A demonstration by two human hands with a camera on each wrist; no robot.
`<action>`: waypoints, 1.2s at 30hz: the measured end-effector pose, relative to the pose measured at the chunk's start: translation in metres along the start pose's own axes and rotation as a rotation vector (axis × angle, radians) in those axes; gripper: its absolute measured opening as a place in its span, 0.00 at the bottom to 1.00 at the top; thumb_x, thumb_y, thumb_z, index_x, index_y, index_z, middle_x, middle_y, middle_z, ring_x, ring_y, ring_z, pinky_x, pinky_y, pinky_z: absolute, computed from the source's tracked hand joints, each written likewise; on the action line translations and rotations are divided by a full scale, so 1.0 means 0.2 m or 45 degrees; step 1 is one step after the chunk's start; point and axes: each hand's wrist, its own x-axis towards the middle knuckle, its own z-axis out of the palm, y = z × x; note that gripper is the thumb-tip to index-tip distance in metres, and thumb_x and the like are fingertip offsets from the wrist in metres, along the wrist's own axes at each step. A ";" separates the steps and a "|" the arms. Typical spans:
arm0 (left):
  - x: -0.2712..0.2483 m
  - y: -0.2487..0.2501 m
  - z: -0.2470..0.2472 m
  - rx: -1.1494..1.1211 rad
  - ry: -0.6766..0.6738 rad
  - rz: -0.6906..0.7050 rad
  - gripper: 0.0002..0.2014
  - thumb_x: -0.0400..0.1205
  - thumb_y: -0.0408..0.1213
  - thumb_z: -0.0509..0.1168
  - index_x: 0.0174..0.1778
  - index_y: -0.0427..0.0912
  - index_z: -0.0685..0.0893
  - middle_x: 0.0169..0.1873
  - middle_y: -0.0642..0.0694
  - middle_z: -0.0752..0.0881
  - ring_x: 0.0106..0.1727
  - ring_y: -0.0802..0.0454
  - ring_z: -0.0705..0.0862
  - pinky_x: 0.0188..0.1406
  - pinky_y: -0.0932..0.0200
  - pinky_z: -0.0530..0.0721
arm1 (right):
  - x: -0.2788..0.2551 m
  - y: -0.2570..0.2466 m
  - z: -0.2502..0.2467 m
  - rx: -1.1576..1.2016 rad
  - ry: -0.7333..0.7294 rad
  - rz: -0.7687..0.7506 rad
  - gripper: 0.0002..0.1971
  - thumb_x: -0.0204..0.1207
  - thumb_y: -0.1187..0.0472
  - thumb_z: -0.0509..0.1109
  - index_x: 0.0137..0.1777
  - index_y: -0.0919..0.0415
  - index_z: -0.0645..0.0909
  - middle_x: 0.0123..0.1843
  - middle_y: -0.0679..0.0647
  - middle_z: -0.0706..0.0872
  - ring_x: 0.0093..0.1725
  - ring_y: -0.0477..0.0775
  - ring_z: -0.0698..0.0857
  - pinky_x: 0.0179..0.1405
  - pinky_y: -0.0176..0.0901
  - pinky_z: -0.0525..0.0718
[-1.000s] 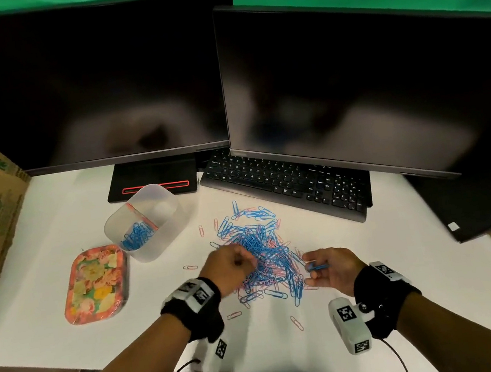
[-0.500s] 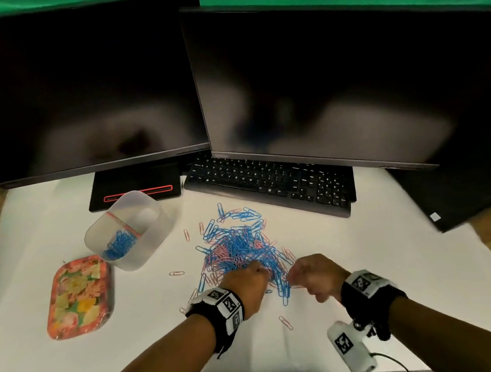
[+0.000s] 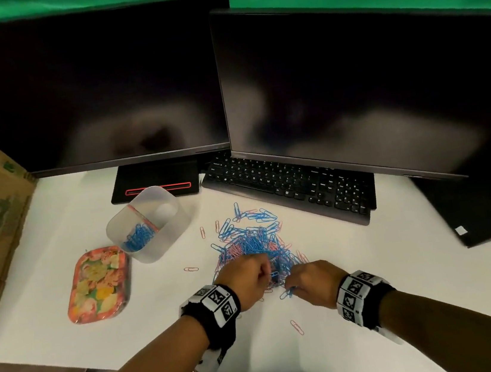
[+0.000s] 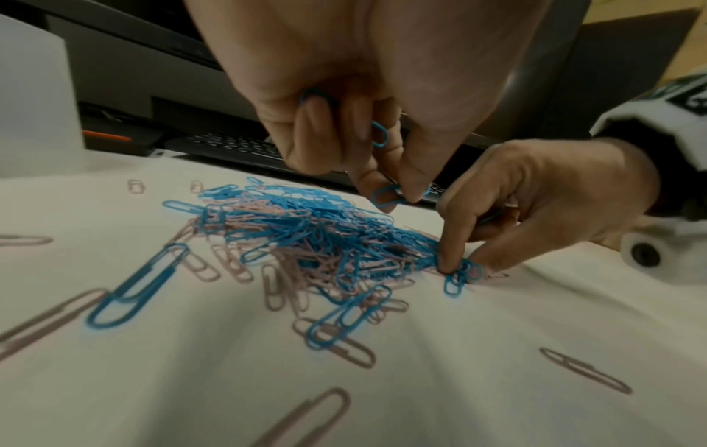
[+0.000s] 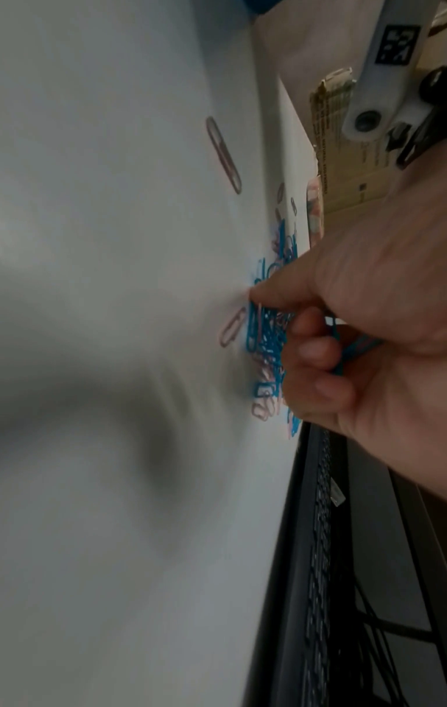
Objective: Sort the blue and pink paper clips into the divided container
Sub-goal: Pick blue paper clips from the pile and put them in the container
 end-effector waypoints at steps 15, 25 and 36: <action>-0.07 -0.22 -0.33 -1.541 0.349 -0.683 0.12 0.81 0.23 0.61 0.57 0.37 0.84 0.32 0.45 0.82 0.26 0.57 0.73 0.25 0.64 0.69 | 0.22 -0.06 -0.35 1.884 0.197 0.467 0.04 0.76 0.63 0.73 0.42 0.64 0.84 0.27 0.49 0.80 0.25 0.46 0.69 0.23 0.36 0.63; -0.15 -0.39 -0.68 -2.131 0.574 -0.712 0.08 0.84 0.33 0.55 0.50 0.40 0.80 0.31 0.47 0.77 0.33 0.50 0.81 0.34 0.58 0.80 | 0.69 -0.46 -0.73 2.119 -0.044 0.430 0.03 0.80 0.64 0.67 0.46 0.62 0.81 0.32 0.57 0.79 0.24 0.50 0.74 0.22 0.37 0.67; -0.13 -0.62 -0.94 -1.907 0.955 -1.088 0.24 0.83 0.47 0.61 0.70 0.34 0.75 0.66 0.38 0.78 0.68 0.39 0.78 0.55 0.50 0.79 | 1.21 -0.96 -0.91 1.525 -0.166 0.331 0.05 0.82 0.63 0.63 0.51 0.63 0.79 0.37 0.56 0.81 0.29 0.52 0.80 0.25 0.39 0.77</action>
